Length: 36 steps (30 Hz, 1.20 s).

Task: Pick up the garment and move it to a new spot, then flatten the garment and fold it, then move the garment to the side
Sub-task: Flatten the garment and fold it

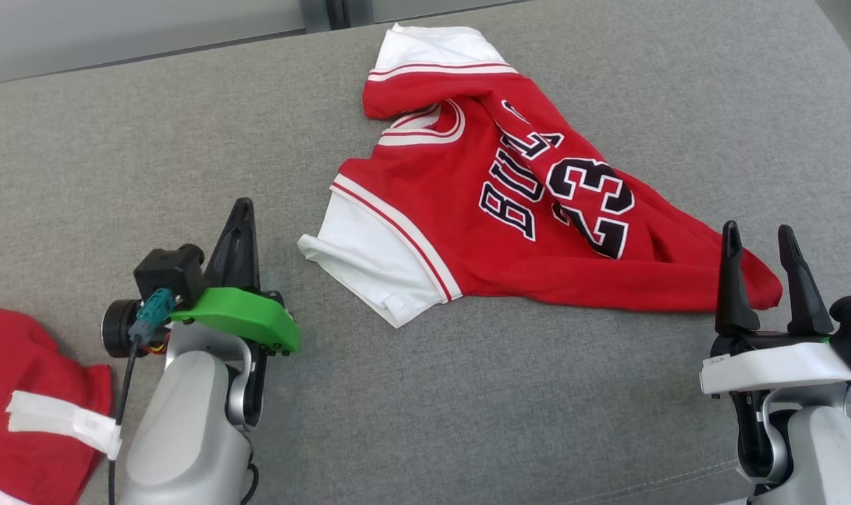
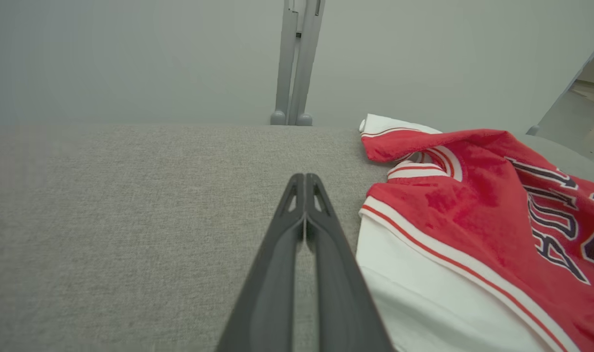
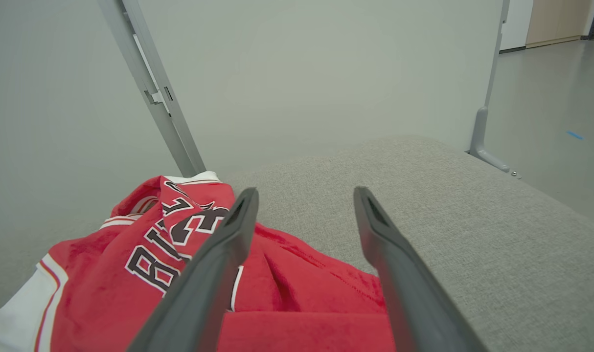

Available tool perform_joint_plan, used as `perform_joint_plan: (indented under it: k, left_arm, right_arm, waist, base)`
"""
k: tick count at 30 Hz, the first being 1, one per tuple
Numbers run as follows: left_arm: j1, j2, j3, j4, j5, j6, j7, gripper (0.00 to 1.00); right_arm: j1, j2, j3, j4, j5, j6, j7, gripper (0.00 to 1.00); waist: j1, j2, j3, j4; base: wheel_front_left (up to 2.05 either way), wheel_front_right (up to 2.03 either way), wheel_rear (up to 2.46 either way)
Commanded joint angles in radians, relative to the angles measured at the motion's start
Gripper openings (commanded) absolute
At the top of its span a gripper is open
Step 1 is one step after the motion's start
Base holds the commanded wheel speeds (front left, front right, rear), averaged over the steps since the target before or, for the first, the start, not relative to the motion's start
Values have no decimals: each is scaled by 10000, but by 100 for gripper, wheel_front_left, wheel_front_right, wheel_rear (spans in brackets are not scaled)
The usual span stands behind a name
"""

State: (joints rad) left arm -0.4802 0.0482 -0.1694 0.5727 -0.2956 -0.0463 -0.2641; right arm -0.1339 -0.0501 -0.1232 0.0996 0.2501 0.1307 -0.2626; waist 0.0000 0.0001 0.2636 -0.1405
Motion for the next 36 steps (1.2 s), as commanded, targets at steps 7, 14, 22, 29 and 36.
perform_joint_plan:
  k: [7,14,22,29,36]
  left_arm:
    - [632,47,492,-785,214,-138,-6,0]
    - [1555,43,1028,-2408,335,-169,-6,0]
    - [2925,35,718,-3437,34,-354,-6,0]
    - [3703,44,-81,-3481,117,-362,-5,100]
    - [3815,41,-382,-3653,21,-151,-6,100]
  right_arm:
    - [-74,-7,91,66,-99,1,-33,100]
    - [50,-7,204,-328,-106,1,-33,100]
    - [327,-7,602,-439,-78,1,-33,100]
    - [537,-15,1069,-245,-193,1,-34,100]
    - [599,-11,1278,-106,-104,1,-34,100]
  waist:
    - [0,-1,-181,269]
    - [0,-1,-409,785]
    - [0,-1,-851,1450]
    - [0,-1,-1135,1704]
    - [0,-1,-1172,1784]
  base:
    - [0,0,0]
    - [0,0,0]
    - [0,0,0]
    - [0,0,0]
    - [0,0,0]
